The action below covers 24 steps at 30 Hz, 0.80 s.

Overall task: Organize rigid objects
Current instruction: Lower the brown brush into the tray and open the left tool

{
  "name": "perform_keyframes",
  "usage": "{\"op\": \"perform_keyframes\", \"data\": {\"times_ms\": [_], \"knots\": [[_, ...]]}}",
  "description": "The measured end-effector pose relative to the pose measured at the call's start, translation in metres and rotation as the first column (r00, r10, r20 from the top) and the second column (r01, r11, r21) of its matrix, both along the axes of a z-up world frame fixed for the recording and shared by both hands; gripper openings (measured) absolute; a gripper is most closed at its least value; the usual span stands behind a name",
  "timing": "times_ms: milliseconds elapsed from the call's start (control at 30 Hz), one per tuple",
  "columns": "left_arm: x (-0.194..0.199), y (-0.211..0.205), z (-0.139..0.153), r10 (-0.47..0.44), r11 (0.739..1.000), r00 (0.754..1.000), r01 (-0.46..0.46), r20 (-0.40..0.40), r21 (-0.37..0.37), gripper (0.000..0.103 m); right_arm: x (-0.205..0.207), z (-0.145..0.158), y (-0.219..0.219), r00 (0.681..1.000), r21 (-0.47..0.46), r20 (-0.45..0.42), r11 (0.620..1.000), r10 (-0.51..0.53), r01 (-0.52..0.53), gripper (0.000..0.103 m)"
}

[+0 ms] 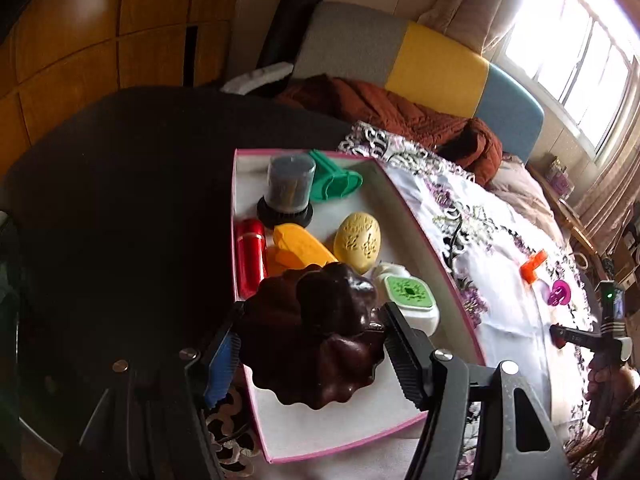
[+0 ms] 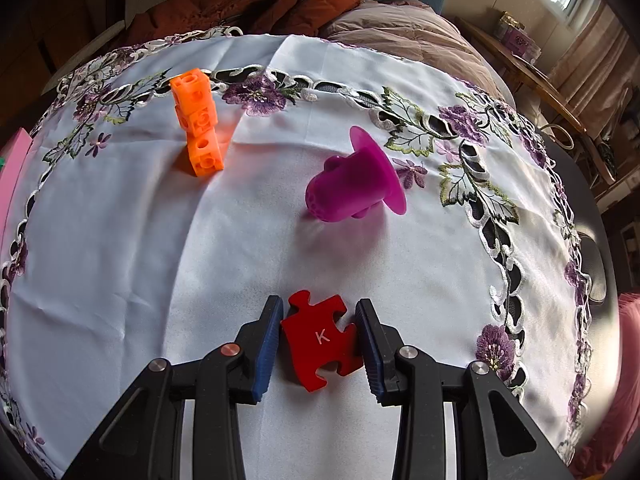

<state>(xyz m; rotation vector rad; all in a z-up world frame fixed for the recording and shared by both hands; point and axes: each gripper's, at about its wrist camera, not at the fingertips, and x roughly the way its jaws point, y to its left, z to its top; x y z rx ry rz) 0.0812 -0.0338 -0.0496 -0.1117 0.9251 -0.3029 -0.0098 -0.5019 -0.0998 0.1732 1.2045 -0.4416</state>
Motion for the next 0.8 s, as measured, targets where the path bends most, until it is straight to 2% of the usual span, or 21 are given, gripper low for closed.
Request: {"op": "perform_keyframes", "data": {"times_ms": [200,367,500,667,800], "knots": [[0.024,-0.006,-0.026,0.010,0.999,0.999,-0.008,-0.051,0.036,0.067,0.000,0.000,-0.001,1.000,0.003,0.001,1.000,-0.004,0.004,0.038],[0.039,-0.015,-0.034,0.003,0.995,1.000,-0.002,-0.012,0.097,0.067,0.000,0.000,0.000,1.000,0.002,0.001,1.000,-0.004,0.004,0.038],[0.046,-0.020,-0.035,-0.012,0.991,1.000,0.014,-0.015,0.130,0.067,0.000,0.000,-0.001,1.000,0.004,0.001,1.000,-0.005,0.005,0.038],[0.044,-0.018,-0.031,-0.005,0.993,1.000,0.005,-0.005,0.119,0.074,0.000,0.000,-0.001,1.000,0.003,0.001,1.000,-0.006,0.006,0.038],[0.035,-0.015,-0.023,0.007,0.994,1.000,-0.009,0.020,0.107,0.076,0.000,0.000,0.000,1.000,-0.001,-0.001,1.000,-0.004,0.004,0.038]]}}
